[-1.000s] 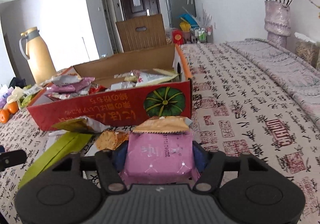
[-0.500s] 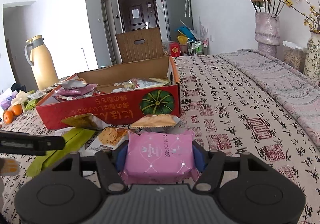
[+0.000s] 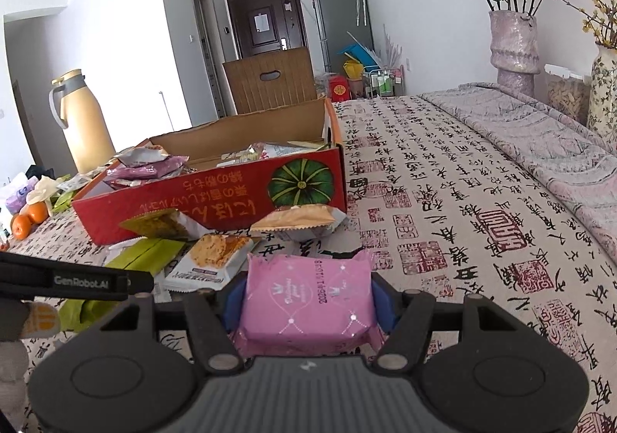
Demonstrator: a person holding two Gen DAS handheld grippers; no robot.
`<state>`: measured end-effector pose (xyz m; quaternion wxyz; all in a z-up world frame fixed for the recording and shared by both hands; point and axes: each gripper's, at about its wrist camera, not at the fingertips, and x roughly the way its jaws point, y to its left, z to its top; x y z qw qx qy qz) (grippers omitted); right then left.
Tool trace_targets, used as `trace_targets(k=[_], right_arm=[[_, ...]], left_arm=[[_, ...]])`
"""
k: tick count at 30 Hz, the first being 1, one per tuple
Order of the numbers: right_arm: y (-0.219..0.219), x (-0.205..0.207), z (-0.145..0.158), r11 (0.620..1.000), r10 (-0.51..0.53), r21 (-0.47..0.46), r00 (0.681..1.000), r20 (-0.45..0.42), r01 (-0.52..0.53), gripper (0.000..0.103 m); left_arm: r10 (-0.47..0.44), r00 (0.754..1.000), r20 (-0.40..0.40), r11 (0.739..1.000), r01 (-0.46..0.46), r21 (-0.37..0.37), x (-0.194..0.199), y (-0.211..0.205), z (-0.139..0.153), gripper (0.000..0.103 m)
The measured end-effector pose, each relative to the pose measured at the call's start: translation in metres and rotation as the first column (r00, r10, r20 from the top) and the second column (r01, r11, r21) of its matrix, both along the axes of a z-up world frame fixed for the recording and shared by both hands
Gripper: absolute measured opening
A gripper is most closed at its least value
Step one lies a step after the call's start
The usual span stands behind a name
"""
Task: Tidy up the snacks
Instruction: 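Grasp the pink square packet with the right tool while the left tool grasps the green bar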
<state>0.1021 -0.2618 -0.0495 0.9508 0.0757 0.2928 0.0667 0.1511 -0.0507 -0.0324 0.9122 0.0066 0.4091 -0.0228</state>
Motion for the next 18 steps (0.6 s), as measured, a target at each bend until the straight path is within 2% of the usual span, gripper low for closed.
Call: trace_targets(k=[2,12,18], right_arm=[[0.000,0.000,0.000,1.000,0.001,-0.001,1.000,-0.002,-0.001,0.064],[0.002,-0.001,-0.001,1.000,0.003,0.001,1.000,-0.002,-0.003,0.064],[0.006,-0.003,0.001,1.000,0.010,-0.003,1.000,0.003,-0.010,0.064]], left_arm=[[-0.009,1.000,0.006,1.000,0.009,-0.004,-0.001,-0.001,0.002,0.040],[-0.010,0.999,0.034,1.000,0.011,-0.023,-0.009,0.007,0.006,0.038],[-0.026,0.996,0.085,0.999,0.028,-0.030,-0.022,0.009,0.018,0.037]])
